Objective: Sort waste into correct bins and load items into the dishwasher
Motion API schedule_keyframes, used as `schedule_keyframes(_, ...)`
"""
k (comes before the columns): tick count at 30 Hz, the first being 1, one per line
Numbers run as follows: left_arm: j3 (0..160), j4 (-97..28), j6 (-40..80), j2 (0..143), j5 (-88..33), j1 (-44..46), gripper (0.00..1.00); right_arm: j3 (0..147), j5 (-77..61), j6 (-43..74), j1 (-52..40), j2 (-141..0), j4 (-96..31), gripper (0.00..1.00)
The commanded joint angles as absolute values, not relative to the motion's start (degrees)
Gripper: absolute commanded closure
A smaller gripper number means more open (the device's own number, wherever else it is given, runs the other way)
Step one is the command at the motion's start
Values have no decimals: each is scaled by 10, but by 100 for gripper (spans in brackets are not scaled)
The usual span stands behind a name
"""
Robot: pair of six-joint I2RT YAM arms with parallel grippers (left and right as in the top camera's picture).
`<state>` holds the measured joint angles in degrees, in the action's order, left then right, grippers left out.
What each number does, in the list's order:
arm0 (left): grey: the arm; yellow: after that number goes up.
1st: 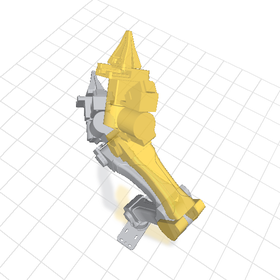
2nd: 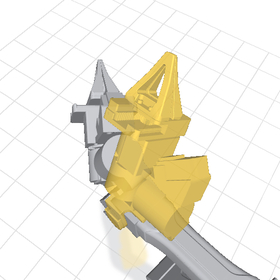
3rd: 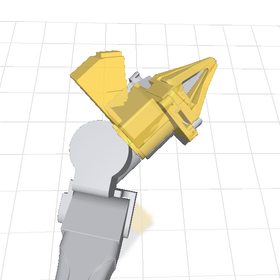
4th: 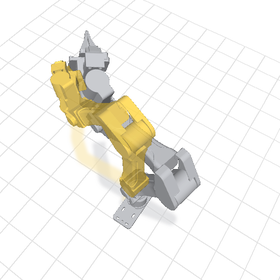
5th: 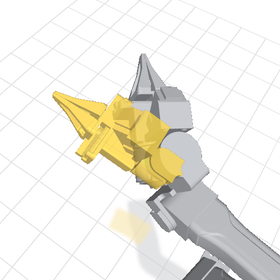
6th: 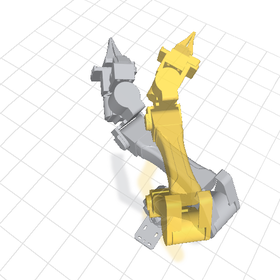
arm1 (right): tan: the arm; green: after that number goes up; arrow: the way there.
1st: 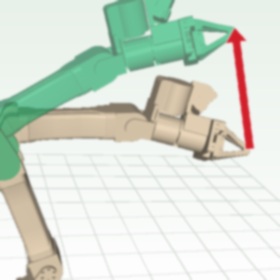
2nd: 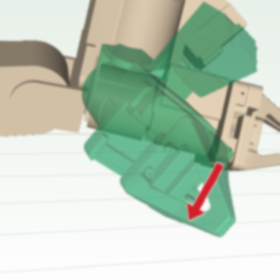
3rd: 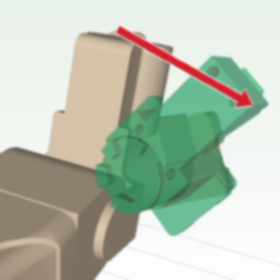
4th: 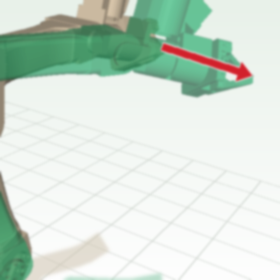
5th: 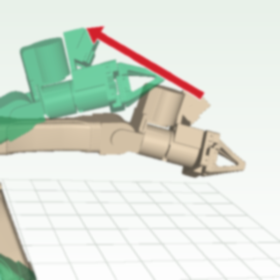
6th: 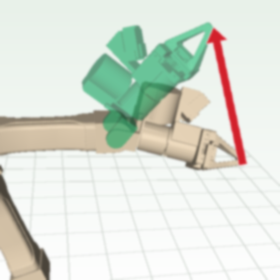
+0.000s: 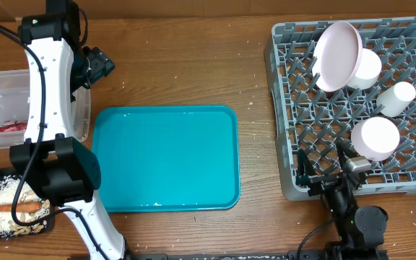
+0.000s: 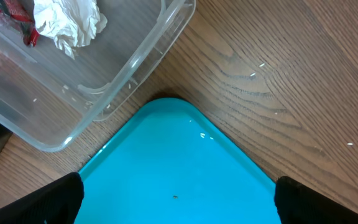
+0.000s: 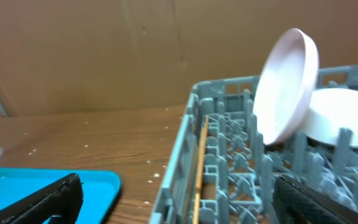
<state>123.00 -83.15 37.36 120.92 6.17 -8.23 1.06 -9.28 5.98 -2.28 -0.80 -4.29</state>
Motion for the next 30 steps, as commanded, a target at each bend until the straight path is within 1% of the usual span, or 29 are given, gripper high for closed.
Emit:
schedule_keyframes(1, 1235, -833, 377, 1206, 63, -76, 0, 5, -50, 57, -21, -2, -44, 0)
schedule_keyframes(21, 1235, -833, 377, 1206, 63, -76, 0, 5, -50, 57, -21, -2, -44, 0)
schedule_keyframes(23, 1235, -871, 346, 1206, 58, -76, 0, 5, -50, 57, -21, -2, -44, 0)
schedule_keyframes(24, 1235, -912, 345, 1206, 46, -76, 0, 5, -50, 57, -21, -2, -44, 0)
schedule_keyframes(26, 1235, -939, 351, 1200, 29, -70, 0, 5, -50, 58, -21, -2, -44, 0)
schedule_keyframes(29, 1226, -879, 336, 1150, 55, -29, 0, 5, -50, 57, -21, -2, -44, 0)
schedule_keyframes(30, 1211, -834, 309, 1124, 58, -11, 0, 5, -50, 57, -21, -2, -44, 0)
